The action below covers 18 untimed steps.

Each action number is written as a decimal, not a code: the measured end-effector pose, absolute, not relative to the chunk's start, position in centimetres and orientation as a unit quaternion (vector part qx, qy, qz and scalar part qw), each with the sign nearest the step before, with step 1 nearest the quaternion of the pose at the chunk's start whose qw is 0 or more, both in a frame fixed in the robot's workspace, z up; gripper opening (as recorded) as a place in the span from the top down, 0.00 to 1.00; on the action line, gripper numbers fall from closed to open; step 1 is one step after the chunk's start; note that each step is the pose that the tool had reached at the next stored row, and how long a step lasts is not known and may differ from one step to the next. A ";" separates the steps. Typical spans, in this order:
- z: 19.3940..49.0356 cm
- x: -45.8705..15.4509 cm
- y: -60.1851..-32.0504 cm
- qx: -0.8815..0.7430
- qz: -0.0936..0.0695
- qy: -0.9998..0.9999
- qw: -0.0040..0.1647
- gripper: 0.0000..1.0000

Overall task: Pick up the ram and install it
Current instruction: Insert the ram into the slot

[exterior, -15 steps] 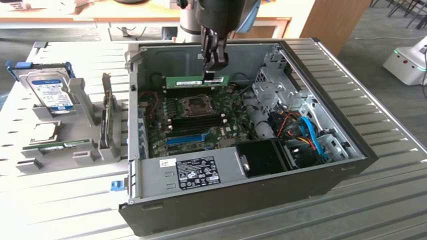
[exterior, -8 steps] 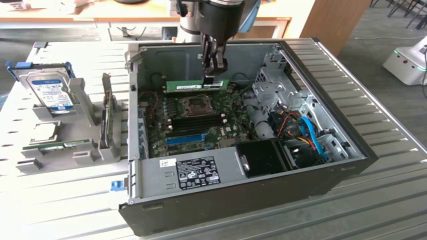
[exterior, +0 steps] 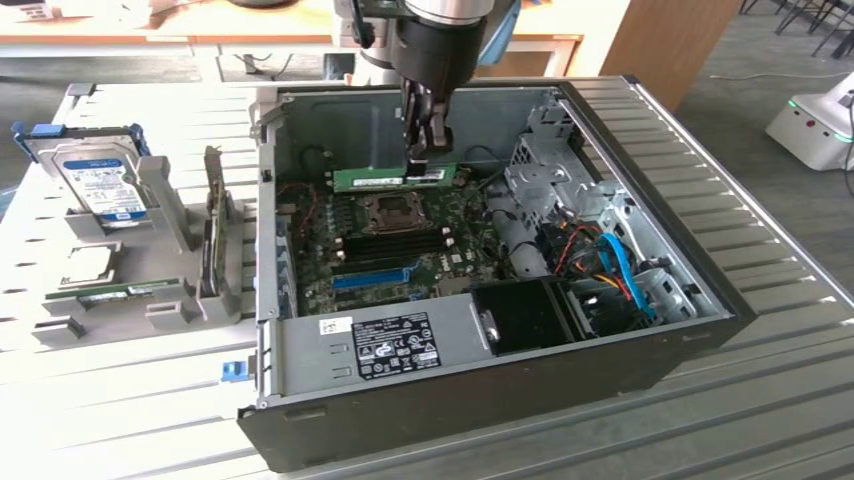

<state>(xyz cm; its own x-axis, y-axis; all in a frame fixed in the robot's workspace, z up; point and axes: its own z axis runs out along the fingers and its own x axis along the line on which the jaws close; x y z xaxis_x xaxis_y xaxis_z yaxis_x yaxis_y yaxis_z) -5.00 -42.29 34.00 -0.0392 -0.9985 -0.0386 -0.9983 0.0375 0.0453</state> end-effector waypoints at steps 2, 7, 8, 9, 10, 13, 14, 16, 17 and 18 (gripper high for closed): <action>33.7 -5.0 -42.3 0.693 -0.030 -0.720 0.002 0.88; 33.1 -5.0 -42.3 0.693 -0.030 -0.720 0.002 0.88; 33.0 -5.0 -42.3 0.693 -0.030 -0.720 0.002 0.88; 32.9 -5.0 -42.3 0.693 -0.030 -0.720 0.002 0.88; 32.7 -5.0 -42.3 0.693 -0.030 -0.720 0.002 0.88; 32.4 -5.0 -42.3 0.693 -0.030 -0.720 0.002 0.88; 32.3 -5.0 -42.3 0.693 -0.030 -0.720 0.002 0.88; 32.1 -5.0 -42.3 0.693 -0.030 -0.720 0.002 0.88; 32.0 -5.0 -42.3 0.693 -0.030 -0.720 0.002 0.88; 31.9 -5.0 -42.3 0.693 -0.030 -0.720 0.002 0.88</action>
